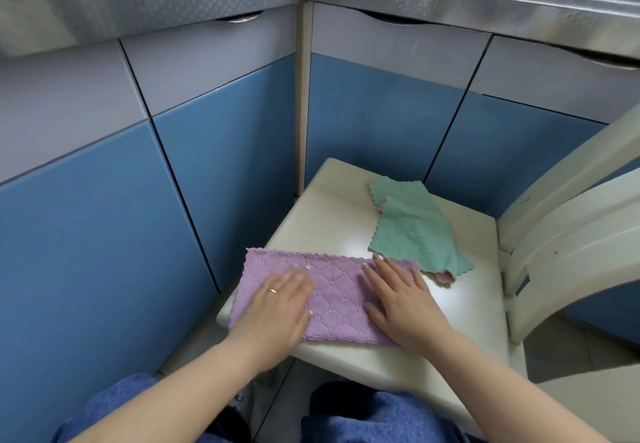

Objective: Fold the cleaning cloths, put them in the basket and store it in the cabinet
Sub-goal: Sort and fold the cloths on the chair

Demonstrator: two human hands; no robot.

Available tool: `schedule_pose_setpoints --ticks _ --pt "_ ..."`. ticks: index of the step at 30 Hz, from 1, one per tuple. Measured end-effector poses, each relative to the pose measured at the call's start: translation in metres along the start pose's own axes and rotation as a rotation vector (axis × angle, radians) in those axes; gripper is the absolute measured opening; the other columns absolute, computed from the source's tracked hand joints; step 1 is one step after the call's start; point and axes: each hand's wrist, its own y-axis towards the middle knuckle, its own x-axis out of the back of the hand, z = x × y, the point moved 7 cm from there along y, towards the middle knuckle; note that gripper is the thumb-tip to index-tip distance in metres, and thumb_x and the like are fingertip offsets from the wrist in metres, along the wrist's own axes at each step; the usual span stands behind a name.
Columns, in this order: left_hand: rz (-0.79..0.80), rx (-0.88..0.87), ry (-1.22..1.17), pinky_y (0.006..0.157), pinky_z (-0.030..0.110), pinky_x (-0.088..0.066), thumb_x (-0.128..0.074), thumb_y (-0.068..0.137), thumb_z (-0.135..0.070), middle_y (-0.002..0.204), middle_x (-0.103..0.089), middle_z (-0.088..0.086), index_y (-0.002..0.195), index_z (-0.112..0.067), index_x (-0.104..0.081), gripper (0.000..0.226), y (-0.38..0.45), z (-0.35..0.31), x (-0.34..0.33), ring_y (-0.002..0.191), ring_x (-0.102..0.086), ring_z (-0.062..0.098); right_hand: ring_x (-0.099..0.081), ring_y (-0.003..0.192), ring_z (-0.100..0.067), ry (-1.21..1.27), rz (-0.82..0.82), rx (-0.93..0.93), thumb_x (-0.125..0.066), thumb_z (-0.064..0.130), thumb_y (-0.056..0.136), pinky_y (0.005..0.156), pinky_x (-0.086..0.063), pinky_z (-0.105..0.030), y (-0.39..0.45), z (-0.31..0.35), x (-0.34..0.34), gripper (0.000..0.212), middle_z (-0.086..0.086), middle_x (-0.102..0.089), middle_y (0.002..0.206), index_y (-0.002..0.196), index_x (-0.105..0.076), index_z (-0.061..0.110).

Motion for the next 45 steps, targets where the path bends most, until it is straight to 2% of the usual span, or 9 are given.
schedule_pose_setpoints --ticks 4,10,18,25,29,35,37,41,45 --pt "0.025 -0.365 0.018 0.103 0.036 -0.043 -0.042 0.083 -0.052 0.126 -0.060 -0.005 0.129 -0.025 -0.045 0.053 -0.027 -0.045 -0.001 0.116 -0.056 0.013 -0.066 0.105 -0.016 0.004 0.003 0.094 -0.036 0.034 0.072 0.083 -0.050 -0.054 -0.002 0.027 0.013 0.054 0.003 -0.066 0.121 0.117 -0.065 0.028" --pt "0.037 -0.332 0.159 0.092 0.044 -0.051 -0.068 0.058 -0.057 0.116 -0.064 -0.005 0.127 -0.020 -0.047 0.081 -0.035 -0.026 0.002 0.109 -0.062 0.013 -0.034 0.133 -0.024 -0.027 0.096 0.134 0.005 0.043 0.068 0.115 -0.011 -0.050 -0.014 0.040 0.014 0.085 0.000 -0.036 0.147 0.141 -0.036 0.033" --pt "-0.019 -0.279 0.011 0.083 0.029 -0.052 -0.075 0.050 -0.011 0.095 -0.056 0.000 0.129 -0.019 -0.049 0.084 -0.034 -0.002 0.012 0.082 -0.059 0.019 -0.062 0.077 -0.016 -0.018 -0.053 0.364 -0.048 0.031 0.075 0.070 -0.053 -0.030 -0.047 0.062 0.024 0.035 0.011 -0.065 0.087 0.101 -0.071 0.038" --pt "-0.033 -0.340 -0.056 0.091 0.025 -0.048 -0.068 0.071 -0.006 0.122 -0.055 0.004 0.128 -0.023 -0.054 0.061 -0.041 0.001 0.007 0.109 -0.054 0.018 -0.039 0.136 -0.021 -0.072 0.103 0.414 -0.054 0.048 0.074 0.109 -0.027 -0.048 -0.076 0.043 -0.003 0.069 -0.002 -0.043 0.146 0.139 -0.036 0.034" --pt "-0.023 -0.360 -0.035 0.092 0.031 -0.050 -0.056 0.076 -0.002 0.124 -0.055 0.007 0.128 -0.019 -0.055 0.055 -0.041 0.003 -0.001 0.117 -0.043 0.020 -0.043 0.133 -0.022 -0.212 0.101 0.430 -0.070 0.049 0.063 0.110 -0.033 -0.048 -0.078 0.045 -0.018 0.092 -0.005 -0.044 0.145 0.144 -0.032 0.028" --pt "0.061 -0.329 -0.135 0.111 0.029 -0.032 -0.044 0.081 -0.011 0.135 -0.050 0.005 0.135 -0.020 -0.047 0.055 -0.043 0.015 -0.010 0.127 -0.041 0.021 -0.046 0.130 -0.020 -0.105 -0.085 0.484 -0.065 0.038 0.064 0.110 -0.034 -0.049 -0.077 0.057 -0.010 0.079 -0.003 -0.048 0.141 0.139 -0.041 0.031" --pt "0.110 -0.190 -0.305 0.113 0.020 -0.022 -0.047 0.086 -0.016 0.138 -0.050 -0.001 0.136 -0.025 -0.046 0.050 -0.041 0.021 -0.011 0.130 -0.043 0.017 -0.048 0.129 -0.016 -0.006 -0.189 0.461 -0.057 0.033 0.071 0.109 -0.034 -0.046 -0.076 0.057 -0.002 0.064 0.001 -0.052 0.138 0.134 -0.047 0.032" --pt "0.059 0.180 -0.624 0.089 0.031 -0.050 -0.054 0.081 -0.050 0.115 -0.066 -0.004 0.124 -0.044 -0.047 0.044 -0.031 0.028 0.012 0.102 -0.062 0.016 -0.054 0.104 0.012 0.651 -0.362 0.111 -0.045 0.030 0.091 0.097 -0.041 -0.017 -0.066 0.043 0.029 0.025 0.036 -0.060 0.107 0.107 -0.062 0.040" --pt "-0.143 0.315 -0.877 0.080 0.017 -0.049 -0.056 0.086 -0.048 0.108 -0.069 -0.015 0.126 -0.046 -0.040 0.043 -0.019 0.029 0.030 0.096 -0.064 -0.003 -0.049 0.063 0.002 1.212 -0.470 -0.282 -0.042 0.018 0.099 0.058 -0.037 -0.013 -0.043 0.029 0.046 0.032 0.017 -0.060 0.065 0.073 -0.060 0.021"
